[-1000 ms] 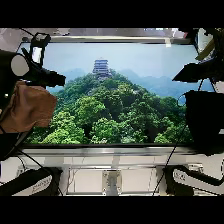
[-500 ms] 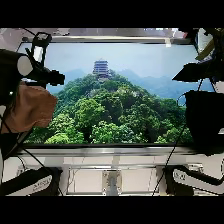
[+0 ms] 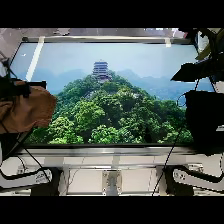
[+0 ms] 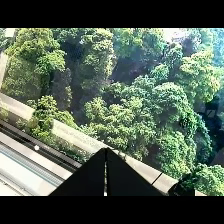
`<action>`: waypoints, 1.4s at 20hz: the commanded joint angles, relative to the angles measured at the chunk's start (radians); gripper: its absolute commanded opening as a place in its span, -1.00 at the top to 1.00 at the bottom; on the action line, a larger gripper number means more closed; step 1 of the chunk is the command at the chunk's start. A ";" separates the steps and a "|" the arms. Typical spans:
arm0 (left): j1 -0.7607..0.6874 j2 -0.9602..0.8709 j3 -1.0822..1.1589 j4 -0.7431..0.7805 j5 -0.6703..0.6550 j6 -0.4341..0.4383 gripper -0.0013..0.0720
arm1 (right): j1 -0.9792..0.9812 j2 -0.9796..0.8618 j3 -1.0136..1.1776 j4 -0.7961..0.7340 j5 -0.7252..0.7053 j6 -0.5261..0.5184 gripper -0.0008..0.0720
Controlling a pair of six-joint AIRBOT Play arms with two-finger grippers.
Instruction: Fold the clothes and pants, and hang the long-sleeved shirts on hangers.
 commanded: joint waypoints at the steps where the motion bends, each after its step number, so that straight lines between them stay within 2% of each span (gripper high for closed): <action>1: 0.181 0.011 -0.138 -0.161 0.004 0.032 -0.68 | 0.001 -0.004 0.000 0.001 0.000 0.001 0.90; 7: 0.284 0.146 -0.489 -0.190 0.239 0.032 -0.68 | 0.001 -0.004 0.000 0.001 -0.007 0.002 0.90; 13: 0.299 0.172 -0.546 -0.292 0.489 -0.029 -0.68 | 0.001 -0.004 0.000 0.001 -0.007 0.002 0.90; 25: 0.300 0.154 -0.546 -0.156 0.537 -0.029 -0.66 | 0.001 -0.004 0.000 0.000 -0.070 0.002 0.90; 26: 0.299 0.137 -0.546 -0.163 0.537 -0.029 -0.59 | 0.001 -0.004 0.000 0.001 -0.083 0.002 0.90; 27: 0.299 0.122 -0.546 -0.179 0.537 -0.028 -0.02 | 0.001 -0.004 0.000 0.001 -0.092 0.002 0.90; 28: 0.299 0.113 -0.545 -0.192 0.537 -0.027 0.96 | 0.001 -0.004 0.000 0.000 -0.093 0.002 0.90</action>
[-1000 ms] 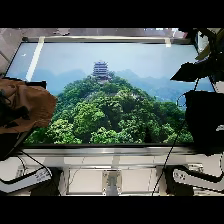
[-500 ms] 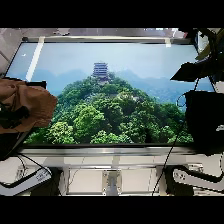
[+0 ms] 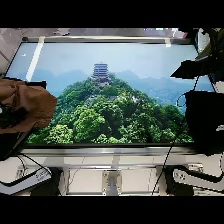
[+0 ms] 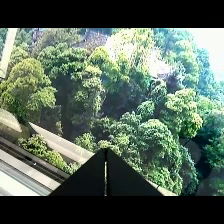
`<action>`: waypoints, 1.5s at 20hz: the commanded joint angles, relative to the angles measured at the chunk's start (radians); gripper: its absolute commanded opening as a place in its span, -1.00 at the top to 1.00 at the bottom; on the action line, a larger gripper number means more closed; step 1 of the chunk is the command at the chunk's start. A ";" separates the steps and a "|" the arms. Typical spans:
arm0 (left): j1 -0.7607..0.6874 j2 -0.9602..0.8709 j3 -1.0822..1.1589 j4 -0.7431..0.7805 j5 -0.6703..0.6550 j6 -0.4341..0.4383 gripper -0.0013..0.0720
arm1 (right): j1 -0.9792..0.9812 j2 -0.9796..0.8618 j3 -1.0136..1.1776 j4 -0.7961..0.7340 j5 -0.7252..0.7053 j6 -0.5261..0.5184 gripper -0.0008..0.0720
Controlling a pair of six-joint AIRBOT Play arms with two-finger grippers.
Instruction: Fold the clothes and pants, and hang the long-sleeved shirts on hangers.
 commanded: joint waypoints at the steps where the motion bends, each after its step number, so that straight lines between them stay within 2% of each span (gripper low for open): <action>1: -0.001 -0.024 0.003 -0.022 0.006 0.004 0.93 | 0.001 0.000 0.000 0.000 -0.025 0.000 0.90; 3: -0.001 0.011 0.023 -0.066 -0.008 0.013 0.93 | 0.001 0.000 0.000 0.000 -0.019 0.000 0.90; 5: -0.001 0.095 0.049 -0.173 -0.021 0.089 0.93 | -0.001 0.000 0.000 -0.010 -0.004 0.000 0.90; 7: -0.001 0.215 0.063 -0.361 -0.028 0.177 0.93 | -0.001 0.001 0.001 -0.035 0.034 0.000 0.90; 10: -0.025 0.396 0.063 -0.729 -0.067 0.326 0.93 | -0.001 0.001 0.001 -0.133 0.120 -0.001 0.90; 13: -0.196 0.476 0.062 -0.879 -0.129 0.353 0.93 | -0.001 0.001 0.001 -0.287 0.150 -0.002 0.90; 15: -0.414 0.468 0.059 -0.902 -0.133 0.347 0.93 | -0.001 0.001 0.001 -0.350 0.136 -0.002 0.90; 16: -0.555 0.448 0.058 -0.902 -0.103 0.329 0.93 | -0.001 0.001 0.001 -0.369 0.124 -0.002 0.90; 18: -0.864 0.376 0.058 -0.901 0.069 0.307 0.93 | -0.001 0.000 0.001 -0.389 0.100 -0.002 0.90; 20: -1.182 0.257 0.059 -0.903 0.364 0.307 0.93 | -0.001 -0.001 0.001 -0.400 0.090 -0.002 0.90; 22: -1.441 0.097 0.075 -0.948 0.638 0.308 0.94 | -0.001 -0.001 0.001 -0.413 0.085 -0.002 0.90; 24: -1.600 -0.079 0.156 -0.972 0.752 0.308 0.94 | -0.013 -0.005 0.000 -0.410 0.081 0.000 0.90; 27: -1.660 -0.259 0.314 -0.959 0.752 0.312 0.90 | -0.066 -0.008 0.000 -0.399 0.082 0.009 0.90; 28: -1.639 -0.272 0.341 -0.915 0.752 0.312 0.30 | -0.097 -0.008 0.000 -0.375 0.079 0.010 0.87; 29: -1.597 -0.262 0.352 -0.851 0.749 0.311 -0.76 | -0.138 -0.008 0.000 -0.332 0.072 0.009 0.85; 30: -1.540 -0.236 0.353 -0.818 0.728 0.311 -1.00 | -0.186 -0.008 0.000 -0.278 0.061 0.009 0.84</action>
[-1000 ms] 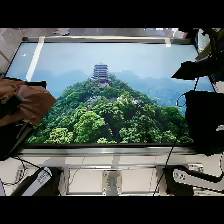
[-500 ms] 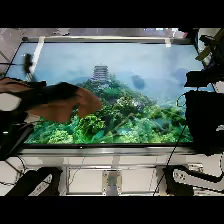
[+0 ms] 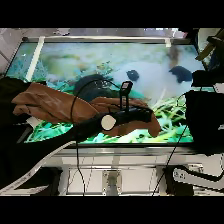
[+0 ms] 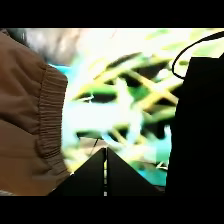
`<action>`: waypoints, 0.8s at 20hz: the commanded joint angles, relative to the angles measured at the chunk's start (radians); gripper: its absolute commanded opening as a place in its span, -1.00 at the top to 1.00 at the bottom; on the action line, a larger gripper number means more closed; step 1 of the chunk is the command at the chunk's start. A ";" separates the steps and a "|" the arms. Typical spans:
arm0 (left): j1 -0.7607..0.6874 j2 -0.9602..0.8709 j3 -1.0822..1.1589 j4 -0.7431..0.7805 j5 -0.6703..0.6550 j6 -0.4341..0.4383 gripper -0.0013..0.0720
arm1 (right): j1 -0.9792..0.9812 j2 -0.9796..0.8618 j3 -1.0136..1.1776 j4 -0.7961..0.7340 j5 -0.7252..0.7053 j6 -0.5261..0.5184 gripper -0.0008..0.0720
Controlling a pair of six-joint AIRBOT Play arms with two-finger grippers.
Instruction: Fold the clothes and pants, and hang the long-sleeved shirts on hangers.
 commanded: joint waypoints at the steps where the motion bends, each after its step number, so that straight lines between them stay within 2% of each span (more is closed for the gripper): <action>1: 0.099 -0.008 0.061 0.134 -0.024 0.002 -1.00 | -0.131 -0.001 0.000 0.144 -0.023 0.005 0.63; 3: 0.312 0.092 0.061 0.232 -0.248 -0.002 -1.00 | -0.229 -0.003 -0.003 0.278 -0.031 0.006 -0.02; 4: 0.428 0.143 0.061 0.259 -0.373 -0.002 -0.99 | -0.271 -0.003 -0.018 0.343 -0.033 0.006 -0.08; 5: 0.565 0.197 0.060 0.269 -0.512 -0.006 -0.92 | -0.297 -0.003 -0.046 0.377 -0.032 0.006 -0.08; 7: 0.838 0.289 0.060 0.301 -0.756 -0.033 -0.33 | -0.305 -0.003 -0.157 0.382 -0.018 0.003 -0.08; 9: 1.095 0.361 0.053 0.375 -0.959 -0.046 -0.31 | -0.279 -0.003 -0.338 0.380 -0.019 -0.023 -0.08; 11: 1.322 0.430 0.006 0.446 -1.074 -0.058 -0.31 | -0.242 -0.003 -0.544 0.358 -0.045 -0.109 -0.08; 14: 1.603 0.566 -0.167 0.457 -1.097 -0.053 -0.33 | -0.246 -0.003 -0.805 0.313 -0.122 -0.186 -0.10; 16: 1.710 0.622 -0.265 0.457 -1.091 -0.050 -0.34 | -0.281 -0.003 -0.913 0.339 -0.131 -0.209 -0.12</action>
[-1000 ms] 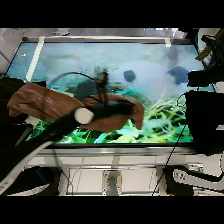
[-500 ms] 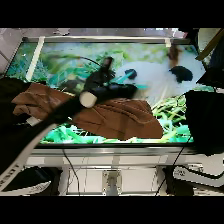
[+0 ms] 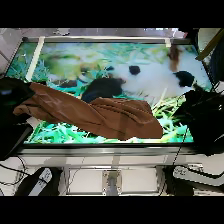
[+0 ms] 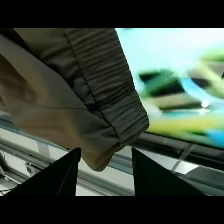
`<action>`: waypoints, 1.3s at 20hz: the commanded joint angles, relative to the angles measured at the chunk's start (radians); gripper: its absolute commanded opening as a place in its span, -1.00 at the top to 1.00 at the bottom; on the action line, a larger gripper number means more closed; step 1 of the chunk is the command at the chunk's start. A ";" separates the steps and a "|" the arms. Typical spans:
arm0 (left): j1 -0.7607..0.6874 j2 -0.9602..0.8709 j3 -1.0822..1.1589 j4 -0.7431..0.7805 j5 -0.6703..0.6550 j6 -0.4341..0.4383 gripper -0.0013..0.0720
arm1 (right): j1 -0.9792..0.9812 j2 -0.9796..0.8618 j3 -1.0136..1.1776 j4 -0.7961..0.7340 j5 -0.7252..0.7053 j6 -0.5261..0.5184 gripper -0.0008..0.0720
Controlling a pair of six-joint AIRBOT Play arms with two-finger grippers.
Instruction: Fold the clothes and pants, and hang the long-sleeved shirts on hangers.
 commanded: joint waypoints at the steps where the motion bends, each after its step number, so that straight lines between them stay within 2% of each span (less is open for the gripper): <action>1: 0.237 0.104 -0.156 0.030 -0.060 -0.002 -0.36 | -0.035 0.000 -0.228 0.028 -0.032 -0.072 -0.38; 2: 0.242 0.100 -0.176 0.029 -0.041 -0.002 -0.38 | -0.037 0.000 -0.259 0.044 -0.032 -0.072 -0.49; 5: 0.234 0.056 -0.185 0.009 0.005 -0.002 -0.39 | -0.034 0.000 -0.312 0.116 -0.050 -0.072 -0.55; 9: 0.235 0.000 -0.185 -0.123 0.008 -0.002 -0.39 | -0.033 0.000 -0.331 0.222 -0.116 -0.071 -0.72; 13: 0.235 -0.010 -0.185 -0.154 0.013 0.016 -0.39 | -0.019 -0.002 -0.331 0.182 -0.176 -0.072 -0.72; 16: 0.235 -0.010 -0.185 -0.154 0.011 0.033 -0.39 | 0.081 -0.002 -0.331 0.123 -0.251 -0.072 -0.71; 17: 0.235 -0.010 -0.185 -0.155 0.011 0.033 -0.39 | 0.126 -0.002 -0.331 0.127 -0.283 -0.072 -0.47; 19: 0.235 -0.010 -0.185 -0.154 0.011 0.033 -0.39 | 0.198 -0.001 -0.325 0.129 -0.313 -0.072 0.89; 22: 0.235 -0.010 -0.185 -0.154 0.012 0.033 -0.39 | 0.214 0.015 -0.259 0.114 -0.261 -0.081 0.90; 26: 0.235 -0.010 -0.185 -0.155 0.013 0.033 -0.39 | 0.163 0.102 -0.007 0.004 -0.113 -0.078 0.90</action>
